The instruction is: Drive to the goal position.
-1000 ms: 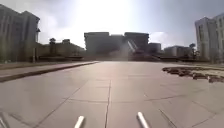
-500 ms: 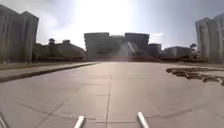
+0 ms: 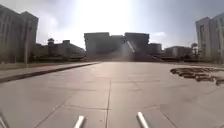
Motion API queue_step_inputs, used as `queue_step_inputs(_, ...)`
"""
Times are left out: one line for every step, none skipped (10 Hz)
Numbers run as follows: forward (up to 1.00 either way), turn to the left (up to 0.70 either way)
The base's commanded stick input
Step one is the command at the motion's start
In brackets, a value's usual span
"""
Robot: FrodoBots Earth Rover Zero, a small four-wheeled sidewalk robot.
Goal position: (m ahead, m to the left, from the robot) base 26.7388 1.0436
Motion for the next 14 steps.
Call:
queue_step_inputs(1.00,0.00)
queue_step_inputs(1.00,0.00)
queue_step_inputs(1.00,0.00)
queue_step_inputs(1.00,0.00)
queue_step_inputs(1.00,0.00)
queue_step_inputs(1.00,0.00)
queue_step_inputs(1.00,0.00)
queue_step_inputs(1.00,0.00)
queue_step_inputs(1.00,0.00)
queue_step_inputs(1.00,0.00)
queue_step_inputs(1.00,0.00)
queue_step_inputs(1.00,0.00)
queue_step_inputs(1.00,0.00)
queue_step_inputs(1.00,0.00)
